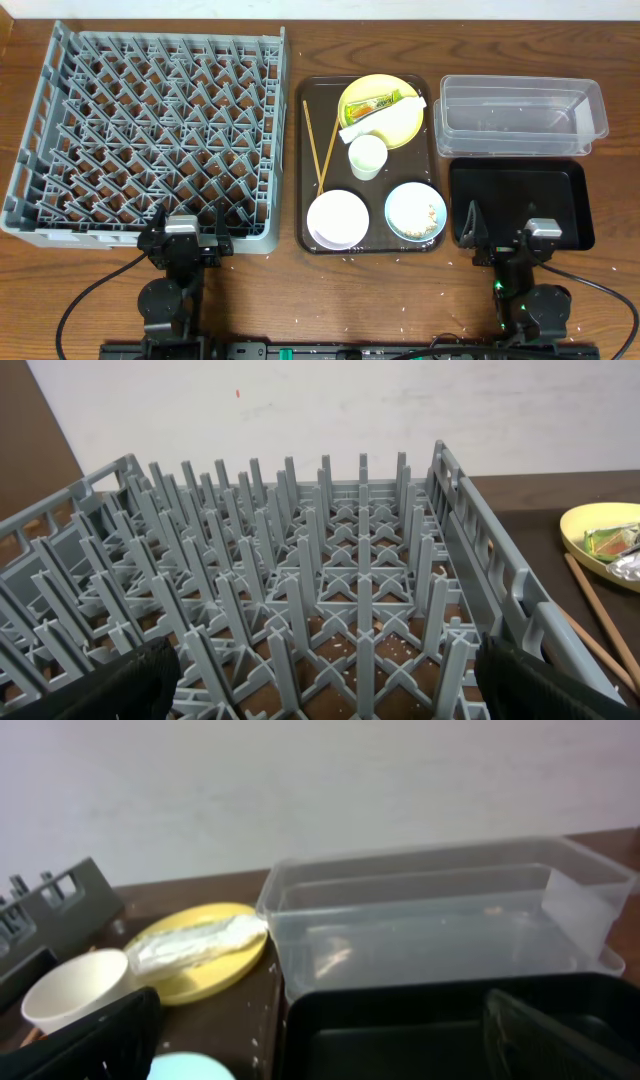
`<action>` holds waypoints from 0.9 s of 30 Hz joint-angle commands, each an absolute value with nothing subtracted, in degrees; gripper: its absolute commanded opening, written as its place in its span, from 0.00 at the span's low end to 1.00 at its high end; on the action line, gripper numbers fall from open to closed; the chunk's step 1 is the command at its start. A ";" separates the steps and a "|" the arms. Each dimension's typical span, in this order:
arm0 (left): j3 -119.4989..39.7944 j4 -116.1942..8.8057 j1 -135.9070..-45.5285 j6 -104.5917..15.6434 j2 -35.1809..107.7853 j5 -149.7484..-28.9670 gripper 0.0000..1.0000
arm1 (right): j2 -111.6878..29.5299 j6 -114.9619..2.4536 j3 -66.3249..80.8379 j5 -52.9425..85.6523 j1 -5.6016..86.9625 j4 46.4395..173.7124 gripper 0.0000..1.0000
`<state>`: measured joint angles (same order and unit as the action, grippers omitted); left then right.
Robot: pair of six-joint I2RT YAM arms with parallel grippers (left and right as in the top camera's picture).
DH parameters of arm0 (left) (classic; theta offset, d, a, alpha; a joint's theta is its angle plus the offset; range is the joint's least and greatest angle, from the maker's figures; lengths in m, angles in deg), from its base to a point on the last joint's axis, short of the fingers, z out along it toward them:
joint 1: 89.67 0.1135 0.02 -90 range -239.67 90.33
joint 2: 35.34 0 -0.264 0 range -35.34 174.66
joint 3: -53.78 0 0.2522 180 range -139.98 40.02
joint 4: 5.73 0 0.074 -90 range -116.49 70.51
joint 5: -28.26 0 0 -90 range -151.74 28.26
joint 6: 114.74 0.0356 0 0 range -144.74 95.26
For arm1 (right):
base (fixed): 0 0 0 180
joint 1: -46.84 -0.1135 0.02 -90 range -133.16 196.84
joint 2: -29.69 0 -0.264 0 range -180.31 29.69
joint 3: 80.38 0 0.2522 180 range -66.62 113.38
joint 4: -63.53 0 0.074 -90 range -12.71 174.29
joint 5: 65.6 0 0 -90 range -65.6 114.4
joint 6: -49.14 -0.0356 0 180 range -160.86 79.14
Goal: Sort waste into correct bins and load items into the dishwasher
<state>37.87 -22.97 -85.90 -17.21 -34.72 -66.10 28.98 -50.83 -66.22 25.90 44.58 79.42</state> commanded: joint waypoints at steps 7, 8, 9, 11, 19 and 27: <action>39.49 -23.65 -85.55 -17.03 -35.05 -66.69 0.95 | 29.38 -49.46 -65.01 21.74 43.80 75.86 0.99; 39.49 -23.63 -85.55 -17.03 -35.05 -66.69 0.95 | 29.11 -49.28 -64.18 20.32 43.80 75.49 0.99; 39.49 -23.65 -85.55 -17.03 -35.05 -66.69 0.96 | 28.48 -49.33 -63.00 18.77 43.80 75.18 0.99; 39.49 -23.65 -85.55 -17.03 -35.05 -66.69 0.95 | 26.08 -49.37 -59.88 16.96 43.80 75.25 0.99; 39.49 -23.65 -85.55 -17.03 -35.05 -66.69 0.95 | -1.24 -49.35 -35.83 9.81 43.77 80.93 0.99; 39.51 -23.65 -85.55 -17.03 -35.05 -66.69 0.95 | -35.45 -49.78 -6.74 -0.35 42.44 96.25 0.99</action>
